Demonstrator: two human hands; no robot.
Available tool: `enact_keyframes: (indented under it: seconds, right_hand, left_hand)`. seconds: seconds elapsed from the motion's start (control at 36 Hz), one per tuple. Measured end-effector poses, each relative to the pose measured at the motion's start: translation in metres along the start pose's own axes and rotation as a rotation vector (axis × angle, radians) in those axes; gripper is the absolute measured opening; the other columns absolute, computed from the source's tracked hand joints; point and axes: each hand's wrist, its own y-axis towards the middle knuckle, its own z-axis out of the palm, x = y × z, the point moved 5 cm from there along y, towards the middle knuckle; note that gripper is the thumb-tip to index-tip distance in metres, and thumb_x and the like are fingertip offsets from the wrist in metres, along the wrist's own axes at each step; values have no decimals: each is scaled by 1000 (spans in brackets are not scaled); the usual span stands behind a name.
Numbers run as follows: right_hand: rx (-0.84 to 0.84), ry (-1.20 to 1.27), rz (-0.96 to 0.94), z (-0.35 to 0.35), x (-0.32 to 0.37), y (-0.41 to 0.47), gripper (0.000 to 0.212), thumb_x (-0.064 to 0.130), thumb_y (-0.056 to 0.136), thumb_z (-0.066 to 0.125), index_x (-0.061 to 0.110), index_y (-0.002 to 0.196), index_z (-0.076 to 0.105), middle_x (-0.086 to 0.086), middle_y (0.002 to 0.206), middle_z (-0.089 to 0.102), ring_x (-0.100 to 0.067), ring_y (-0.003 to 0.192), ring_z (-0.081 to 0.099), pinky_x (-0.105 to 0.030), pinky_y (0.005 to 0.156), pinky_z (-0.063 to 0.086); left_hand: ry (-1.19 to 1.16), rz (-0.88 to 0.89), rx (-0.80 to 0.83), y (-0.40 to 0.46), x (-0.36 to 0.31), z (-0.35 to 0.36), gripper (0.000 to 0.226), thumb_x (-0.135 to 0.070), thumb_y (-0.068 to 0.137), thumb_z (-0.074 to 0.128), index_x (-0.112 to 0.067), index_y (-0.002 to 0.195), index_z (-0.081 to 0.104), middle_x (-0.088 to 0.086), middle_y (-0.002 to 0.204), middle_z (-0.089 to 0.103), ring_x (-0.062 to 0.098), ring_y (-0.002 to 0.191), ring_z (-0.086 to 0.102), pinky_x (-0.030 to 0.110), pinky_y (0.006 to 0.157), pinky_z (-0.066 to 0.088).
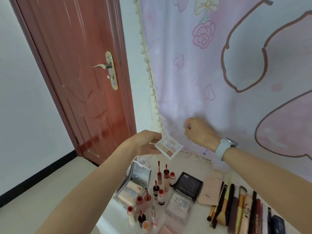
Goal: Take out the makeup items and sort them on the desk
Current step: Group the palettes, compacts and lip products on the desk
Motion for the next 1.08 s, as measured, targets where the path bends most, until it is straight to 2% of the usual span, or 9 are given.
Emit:
enact_keyframes:
  seconds: [0.14,0.25,0.33,0.47,0.58,0.69,0.86,0.97,1.08]
  right_hand:
    - [36,46,43,24,-21,7,28,-1,85,45,17,64,45,-10,78,59,-32,85,62,-40,74,52]
    - [21,-42,30,31,-27,7,42,-6,80,44,20,52,27,2,53,31,-23,64,46,-29,54,33]
    - [32,-173,23,39,-27,4,41,-7,79,45,17,51,26,0,51,27,-22,61,42,-29,47,27]
    - [66,-277,104,50,-29,3,18,0,83,46,7,84,62,-18,86,63,-35,91,63,-30,64,42]
    - [109,-296,136,65,-33,9,24,0,85,45,-2,98,65,-23,102,65,-35,96,63,-30,70,47]
    - [73,-279,141,77,-39,17,19,1,85,48,-1,92,65,-22,96,67,-35,89,64,-32,70,49]
    - [-29,-172,187,83,-47,20,20,-4,83,44,-4,97,58,-24,98,66,-37,90,64,-30,63,40]
    - [-80,-153,165,80,-45,8,29,-2,86,43,-3,115,50,-23,104,62,-37,94,61,-33,66,43]
    - [-129,-211,-14,69,-38,-13,27,2,87,46,1,112,53,-13,115,52,-33,104,53,-39,78,48]
  left_hand:
    - [235,-98,47,29,8,-7,34,-14,94,52,2,124,56,11,102,64,24,92,60,33,88,52]
    - [358,-144,75,44,12,-5,32,-17,94,53,0,120,58,11,103,64,21,81,63,31,82,54]
    - [386,-170,101,50,18,2,21,-13,96,49,-1,112,57,9,95,67,20,74,65,33,83,54]
    - [459,-186,84,59,29,4,39,-17,97,51,2,130,43,18,127,52,33,113,56,37,92,49]
    - [541,-156,77,61,33,-1,31,-27,96,51,-2,115,52,10,100,55,21,83,57,32,83,49]
    - [657,-122,67,58,31,-10,40,-35,97,47,-8,126,52,6,120,60,21,103,62,33,88,52]
    - [654,-36,17,45,26,-19,42,-37,98,45,-14,133,49,2,120,62,17,102,63,33,91,50]
    - [748,75,-52,33,21,-19,34,-32,98,43,-12,122,57,5,116,63,17,98,62,32,87,48]
    - [896,328,-162,14,5,-10,25,-26,97,46,-16,110,65,-3,101,61,10,91,52,27,84,41]
